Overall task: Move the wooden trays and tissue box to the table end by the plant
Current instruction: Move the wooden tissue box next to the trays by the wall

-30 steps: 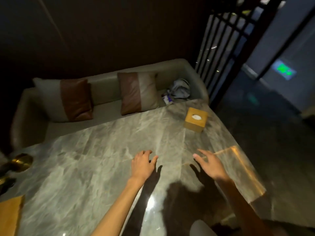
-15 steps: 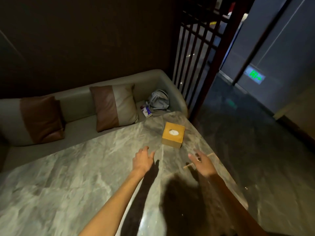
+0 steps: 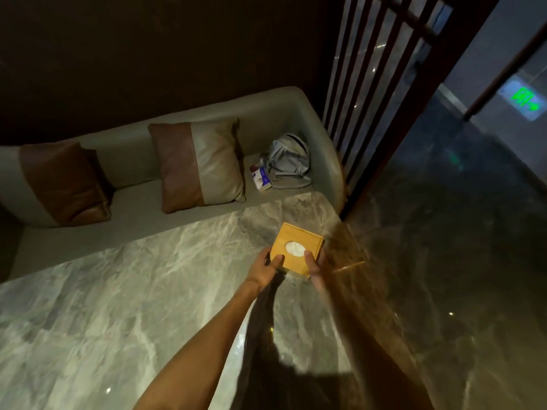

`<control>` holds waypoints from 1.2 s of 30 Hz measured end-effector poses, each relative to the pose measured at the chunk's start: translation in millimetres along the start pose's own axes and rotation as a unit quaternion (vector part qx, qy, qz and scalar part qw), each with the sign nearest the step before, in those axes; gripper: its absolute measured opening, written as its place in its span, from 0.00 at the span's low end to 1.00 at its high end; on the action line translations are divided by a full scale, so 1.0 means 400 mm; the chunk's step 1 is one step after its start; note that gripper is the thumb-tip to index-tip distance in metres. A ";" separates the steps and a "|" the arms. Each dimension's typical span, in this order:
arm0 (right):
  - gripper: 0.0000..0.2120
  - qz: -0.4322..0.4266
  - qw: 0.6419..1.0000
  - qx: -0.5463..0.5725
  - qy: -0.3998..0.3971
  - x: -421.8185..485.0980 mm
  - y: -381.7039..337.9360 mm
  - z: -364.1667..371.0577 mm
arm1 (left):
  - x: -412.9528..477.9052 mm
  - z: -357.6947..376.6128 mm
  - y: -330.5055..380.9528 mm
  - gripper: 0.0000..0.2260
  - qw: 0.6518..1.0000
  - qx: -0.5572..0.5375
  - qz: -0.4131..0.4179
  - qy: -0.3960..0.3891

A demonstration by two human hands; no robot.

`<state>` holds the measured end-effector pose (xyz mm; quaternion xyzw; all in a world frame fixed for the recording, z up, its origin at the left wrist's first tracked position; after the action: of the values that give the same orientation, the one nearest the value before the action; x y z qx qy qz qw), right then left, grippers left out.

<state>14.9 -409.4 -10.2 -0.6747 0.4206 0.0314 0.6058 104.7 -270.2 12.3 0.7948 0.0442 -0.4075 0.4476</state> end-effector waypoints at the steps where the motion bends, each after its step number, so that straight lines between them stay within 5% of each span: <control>1: 0.36 -0.006 1.000 0.022 -0.007 0.004 0.011 0.017 | -0.002 0.007 -0.005 0.17 1.000 -0.013 0.007 0.002; 11: 0.37 -0.012 0.996 -0.079 0.048 0.006 0.040 0.079 | -0.011 0.011 -0.046 0.17 0.990 -0.126 -0.020 0.062; 16: 0.37 -0.043 0.999 -0.007 0.021 -0.111 -0.005 0.181 | -0.109 -0.087 -0.115 0.17 0.965 -0.245 -0.010 0.096; 27: 0.37 -0.104 0.983 -0.007 -0.153 -0.643 -0.060 0.722 | -0.534 -0.588 -0.533 0.12 0.874 -0.383 0.042 0.296; 36: 0.36 -0.149 0.927 -0.079 -0.334 -1.102 0.039 1.144 | -0.971 -0.985 -1.078 0.05 0.796 -0.464 0.033 0.387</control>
<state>-64.8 211.4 99.9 -0.7258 0.0847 0.1969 0.6536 -101.1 395.4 93.4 0.5843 0.3713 0.0182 0.7214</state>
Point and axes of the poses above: each hand's wrist, its own x-axis towards the middle knuckle, its own z-axis out of the palm, y = z × x, the point moved 5 cm from there along x, towards the middle knuckle, and after that the axes turned 6 degrees about -z, right-handed, at the moved point
